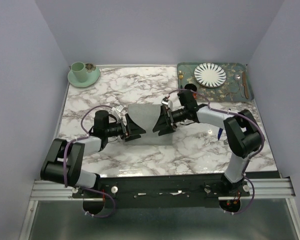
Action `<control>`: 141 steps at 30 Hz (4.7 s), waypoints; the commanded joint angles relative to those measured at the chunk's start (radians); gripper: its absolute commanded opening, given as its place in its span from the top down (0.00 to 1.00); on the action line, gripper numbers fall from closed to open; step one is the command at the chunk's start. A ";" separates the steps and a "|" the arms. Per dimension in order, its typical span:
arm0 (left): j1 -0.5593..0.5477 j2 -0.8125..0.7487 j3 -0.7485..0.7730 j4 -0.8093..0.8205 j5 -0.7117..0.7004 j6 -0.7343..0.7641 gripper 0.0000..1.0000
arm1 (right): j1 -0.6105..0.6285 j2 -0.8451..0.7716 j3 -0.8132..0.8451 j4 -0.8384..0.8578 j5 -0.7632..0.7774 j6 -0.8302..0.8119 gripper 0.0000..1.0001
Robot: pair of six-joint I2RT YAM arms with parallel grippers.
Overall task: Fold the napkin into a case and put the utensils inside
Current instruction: Smooth out the lower triangle-folded napkin at the center of the board, then pick up the lower triangle-folded napkin from the center of the board, then fold the lower triangle-folded napkin at the center of the board.
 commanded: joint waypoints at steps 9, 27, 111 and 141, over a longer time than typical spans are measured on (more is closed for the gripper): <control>0.064 0.324 -0.027 -0.011 -0.085 0.038 0.01 | 0.010 0.252 -0.051 0.020 0.045 -0.063 0.00; 0.026 0.258 0.270 0.062 -0.169 0.033 0.01 | -0.102 0.287 0.363 -0.124 -0.032 -0.069 0.00; 0.104 -0.041 0.455 -0.711 -0.632 0.746 0.01 | -0.196 0.456 0.758 -0.690 0.357 -0.515 0.99; 0.236 -0.020 0.466 -0.742 -0.668 0.719 0.01 | 0.131 0.143 0.443 -0.582 0.643 -1.176 0.99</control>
